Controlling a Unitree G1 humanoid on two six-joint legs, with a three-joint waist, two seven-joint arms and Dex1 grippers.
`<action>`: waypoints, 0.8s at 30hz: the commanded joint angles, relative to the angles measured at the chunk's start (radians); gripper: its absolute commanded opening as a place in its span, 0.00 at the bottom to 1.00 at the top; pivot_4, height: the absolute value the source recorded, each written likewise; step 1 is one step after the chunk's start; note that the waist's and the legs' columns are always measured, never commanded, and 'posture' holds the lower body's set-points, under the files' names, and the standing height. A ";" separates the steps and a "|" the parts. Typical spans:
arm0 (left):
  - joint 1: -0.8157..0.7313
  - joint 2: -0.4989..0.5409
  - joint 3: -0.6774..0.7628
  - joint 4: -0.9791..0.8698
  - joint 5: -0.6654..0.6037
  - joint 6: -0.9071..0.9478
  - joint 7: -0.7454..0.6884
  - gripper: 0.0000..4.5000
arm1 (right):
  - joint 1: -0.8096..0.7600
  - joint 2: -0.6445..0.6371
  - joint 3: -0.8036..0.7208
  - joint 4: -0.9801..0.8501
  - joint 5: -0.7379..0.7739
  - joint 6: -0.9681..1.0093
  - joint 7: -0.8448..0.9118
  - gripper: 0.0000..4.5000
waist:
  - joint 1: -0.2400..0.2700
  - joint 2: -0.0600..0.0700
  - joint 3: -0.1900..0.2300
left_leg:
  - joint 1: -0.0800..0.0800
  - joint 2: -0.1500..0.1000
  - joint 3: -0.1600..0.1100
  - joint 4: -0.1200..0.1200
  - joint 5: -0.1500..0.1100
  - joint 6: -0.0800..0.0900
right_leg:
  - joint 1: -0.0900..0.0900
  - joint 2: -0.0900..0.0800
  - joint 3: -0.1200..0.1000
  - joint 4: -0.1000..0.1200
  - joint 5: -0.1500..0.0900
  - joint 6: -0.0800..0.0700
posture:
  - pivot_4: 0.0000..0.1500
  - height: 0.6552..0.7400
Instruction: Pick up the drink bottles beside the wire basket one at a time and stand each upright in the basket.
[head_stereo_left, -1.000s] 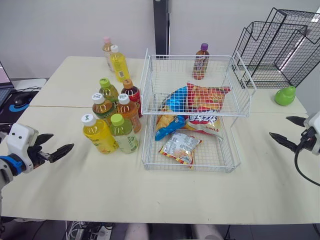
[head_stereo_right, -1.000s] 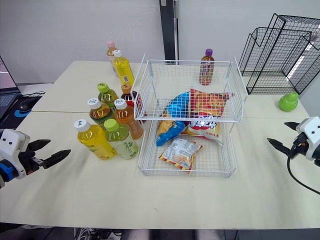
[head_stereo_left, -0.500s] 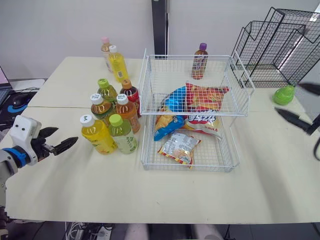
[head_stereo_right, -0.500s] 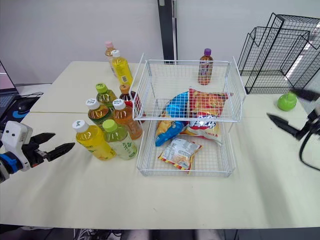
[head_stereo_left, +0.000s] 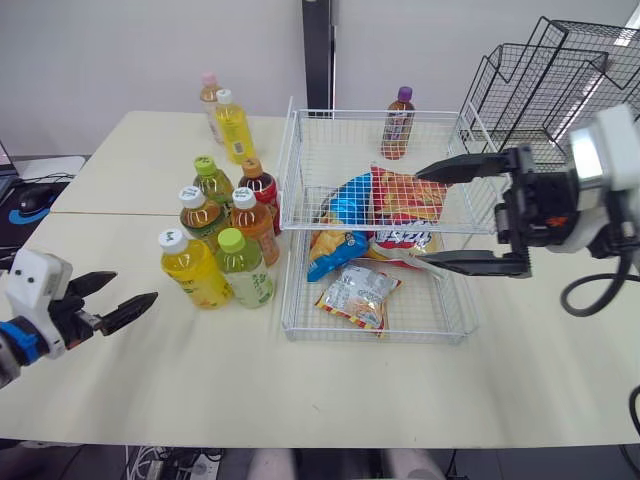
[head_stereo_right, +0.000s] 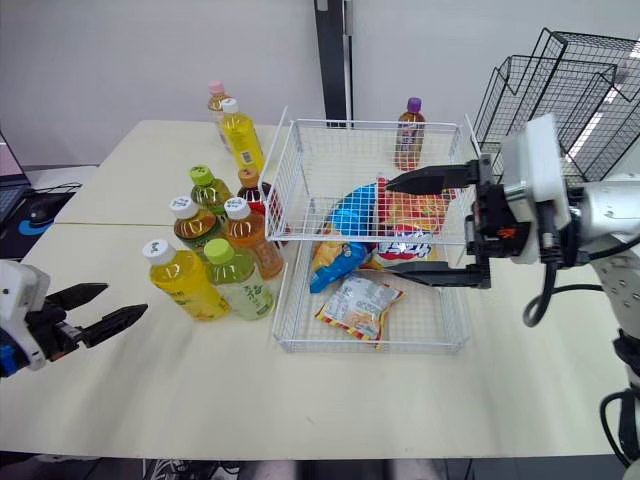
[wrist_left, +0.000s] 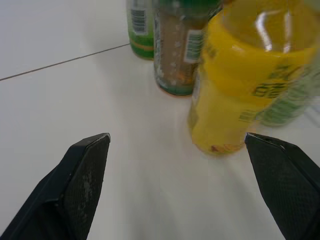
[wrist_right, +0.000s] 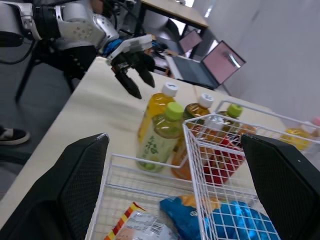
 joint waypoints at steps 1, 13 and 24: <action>0.004 -0.030 0.115 -0.203 -0.140 0.110 0.094 0.99 | -0.015 0.022 0.006 0.018 -0.032 -0.020 0.033 1.00 | 0.010 0.000 0.000 | 0.000 0.000 0.000 0.000 0.000 0.000 | 0.001 0.000 -0.001 0.000 0.000 0.000 | 1.00 0.69; -0.209 -0.317 -0.121 -0.466 -0.127 0.155 0.687 0.99 | -0.018 0.053 -0.003 0.029 -0.062 -0.007 0.063 1.00 | 0.022 -0.001 0.000 | 0.000 -0.002 -0.005 0.009 0.000 0.000 | 0.007 0.004 -0.004 0.001 0.000 0.001 | 1.00 0.69; -0.352 -0.312 -0.329 -0.413 0.000 0.193 0.814 0.99 | 0.001 0.040 -0.028 0.022 -0.071 0.000 0.070 1.00 | 0.021 -0.001 0.000 | 0.000 -0.003 -0.005 0.009 0.000 0.000 | 0.007 0.008 -0.003 0.001 0.001 0.001 | 1.00 0.69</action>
